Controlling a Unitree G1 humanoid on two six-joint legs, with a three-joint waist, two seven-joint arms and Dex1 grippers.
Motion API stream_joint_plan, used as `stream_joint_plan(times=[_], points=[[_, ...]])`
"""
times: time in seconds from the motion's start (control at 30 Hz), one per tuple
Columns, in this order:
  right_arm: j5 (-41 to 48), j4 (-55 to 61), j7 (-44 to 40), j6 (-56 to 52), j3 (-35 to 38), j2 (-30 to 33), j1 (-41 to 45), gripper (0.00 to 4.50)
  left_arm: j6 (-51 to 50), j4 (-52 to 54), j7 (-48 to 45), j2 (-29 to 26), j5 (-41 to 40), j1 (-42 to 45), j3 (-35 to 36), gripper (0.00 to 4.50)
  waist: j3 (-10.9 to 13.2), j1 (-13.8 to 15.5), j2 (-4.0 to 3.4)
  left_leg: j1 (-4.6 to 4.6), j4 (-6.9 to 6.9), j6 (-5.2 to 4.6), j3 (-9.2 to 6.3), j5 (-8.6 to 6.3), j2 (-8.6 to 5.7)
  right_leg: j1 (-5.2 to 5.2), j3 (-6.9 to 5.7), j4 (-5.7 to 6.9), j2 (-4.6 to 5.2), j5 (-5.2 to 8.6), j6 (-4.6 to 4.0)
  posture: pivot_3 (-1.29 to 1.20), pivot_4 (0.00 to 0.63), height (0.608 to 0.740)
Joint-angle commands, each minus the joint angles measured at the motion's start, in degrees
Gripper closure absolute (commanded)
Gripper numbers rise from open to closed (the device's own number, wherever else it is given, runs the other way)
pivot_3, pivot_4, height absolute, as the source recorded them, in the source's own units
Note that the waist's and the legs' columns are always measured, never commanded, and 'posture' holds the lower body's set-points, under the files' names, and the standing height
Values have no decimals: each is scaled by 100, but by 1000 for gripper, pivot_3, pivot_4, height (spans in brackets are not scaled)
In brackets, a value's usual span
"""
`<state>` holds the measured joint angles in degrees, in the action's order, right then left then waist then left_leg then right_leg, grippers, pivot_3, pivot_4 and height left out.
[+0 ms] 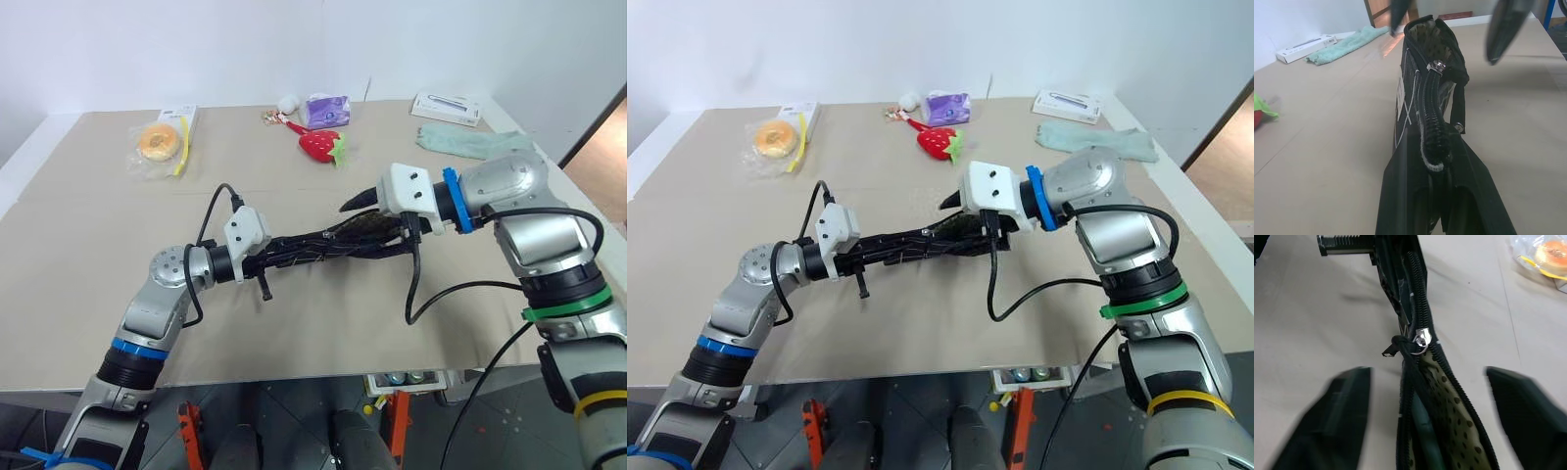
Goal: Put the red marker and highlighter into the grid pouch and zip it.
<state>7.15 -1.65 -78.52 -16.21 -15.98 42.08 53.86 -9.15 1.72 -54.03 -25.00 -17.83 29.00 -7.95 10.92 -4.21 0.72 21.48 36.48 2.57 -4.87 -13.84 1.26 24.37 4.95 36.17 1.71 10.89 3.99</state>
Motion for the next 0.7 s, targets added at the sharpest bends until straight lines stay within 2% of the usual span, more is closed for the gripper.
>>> stream_joint_plan(times=[0.03, 0.17, 0.43, 0.7], points=[[-38, 33, -41, 99, 29, 38, 44, 2619, 24, 256, 63, 20, -48, 30, 101, 4500, 0, 0, 0, 0, 0, 0, 0, 0, 0, 0, 0, 0, 0, 0, 0, 0, 150, 740], [-57, 27, -77, 114, 49, 43, 33, 4455, 22, 262, 77, 23, -48, 25, 99, 4500, 0, 0, 0, 0, 0, 0, 0, 0, 0, 0, -1, 0, 0, 0, 0, 0, 150, 740], [-32, -72, -146, 105, 179, 152, 75, 4455, 47, 230, 106, 42, -44, 38, 88, 4500, 0, 0, 0, 0, 0, 0, 0, 0, 0, 0, -1, 0, 0, 0, 0, 0, 150, 740], [-252, -1025, -77, 457, 452, 800, 169, 4455, 55, 262, 122, 28, -57, -15, 101, 4500, 0, 4, 0, 1, 0, 0, 0, 0, -1, 0, 0, -2, 1, 1, -1, 0, 150, 740]])
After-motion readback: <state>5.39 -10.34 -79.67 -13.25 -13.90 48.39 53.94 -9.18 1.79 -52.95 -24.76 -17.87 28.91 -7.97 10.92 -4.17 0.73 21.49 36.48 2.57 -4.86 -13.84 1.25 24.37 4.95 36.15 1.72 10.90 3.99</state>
